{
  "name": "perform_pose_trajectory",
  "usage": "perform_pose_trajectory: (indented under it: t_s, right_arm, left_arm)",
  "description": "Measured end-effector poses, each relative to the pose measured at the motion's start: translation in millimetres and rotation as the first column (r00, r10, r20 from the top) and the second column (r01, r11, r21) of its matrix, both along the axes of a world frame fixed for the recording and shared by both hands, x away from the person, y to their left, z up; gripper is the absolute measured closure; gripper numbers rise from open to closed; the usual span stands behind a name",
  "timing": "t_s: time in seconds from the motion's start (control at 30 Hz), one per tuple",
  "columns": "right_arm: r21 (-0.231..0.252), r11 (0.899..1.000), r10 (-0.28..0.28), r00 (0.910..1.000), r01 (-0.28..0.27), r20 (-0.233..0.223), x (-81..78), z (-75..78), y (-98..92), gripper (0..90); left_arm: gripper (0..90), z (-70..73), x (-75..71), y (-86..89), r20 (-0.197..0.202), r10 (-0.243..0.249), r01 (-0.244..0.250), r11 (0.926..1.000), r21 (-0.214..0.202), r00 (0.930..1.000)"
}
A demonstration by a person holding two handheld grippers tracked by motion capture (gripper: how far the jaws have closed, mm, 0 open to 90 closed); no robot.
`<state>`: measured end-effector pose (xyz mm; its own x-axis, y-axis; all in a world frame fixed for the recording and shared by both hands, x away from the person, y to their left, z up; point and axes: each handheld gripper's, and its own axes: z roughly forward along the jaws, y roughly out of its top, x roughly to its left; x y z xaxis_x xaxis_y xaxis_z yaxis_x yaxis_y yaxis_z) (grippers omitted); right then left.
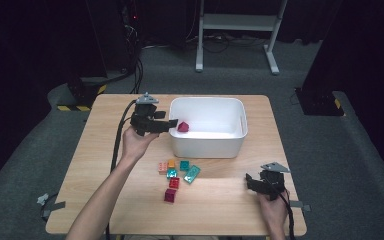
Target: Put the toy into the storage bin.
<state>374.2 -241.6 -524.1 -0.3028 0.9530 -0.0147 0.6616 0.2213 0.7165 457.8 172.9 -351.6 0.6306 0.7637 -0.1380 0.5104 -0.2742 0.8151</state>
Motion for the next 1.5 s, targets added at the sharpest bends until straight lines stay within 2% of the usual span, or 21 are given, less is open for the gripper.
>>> perform_pose_trajectory:
  t_s: [0.37, 0.8, 1.2, 1.4, 1.5]
  right_arm:
    - [0.0, 1.0, 0.0, 1.0, 0.0, 0.0, 0.0, 0.0, 0.0, 19.5]
    - [0.0, 1.0, 0.0, 1.0, 0.0, 0.0, 0.0, 0.0, 0.0, 19.4]
    - [0.0, 1.0, 0.0, 1.0, 0.0, 0.0, 0.0, 0.0, 0.0, 19.5]
    - [0.0, 1.0, 0.0, 1.0, 0.0, 0.0, 0.0, 0.0, 0.1, 19.4]
    - [0.0, 1.0, 0.0, 1.0, 0.0, 0.0, 0.0, 0.0, 0.0, 19.4]
  left_arm:
    - [36.5, -5.2, -11.4, 18.0, -0.004, 0.022, -0.022, 0.9997, -0.013, 0.9997]
    - [35.5, -14.0, -32.1, 30.6, -0.003, 0.02, -0.02, 0.9997, -0.013, 0.9998]
    - [33.2, -36.1, -48.6, 39.0, -0.034, 0.009, -0.01, 0.9999, -0.006, 0.9994]
    - [32.4, -53.3, -55.7, 39.3, -0.045, 0.012, -0.012, 0.9998, 0.013, 0.9989]
    - [32.3, -64.0, -57.9, 39.9, -0.066, 0.015, -0.014, 0.9998, 0.012, 0.9977]
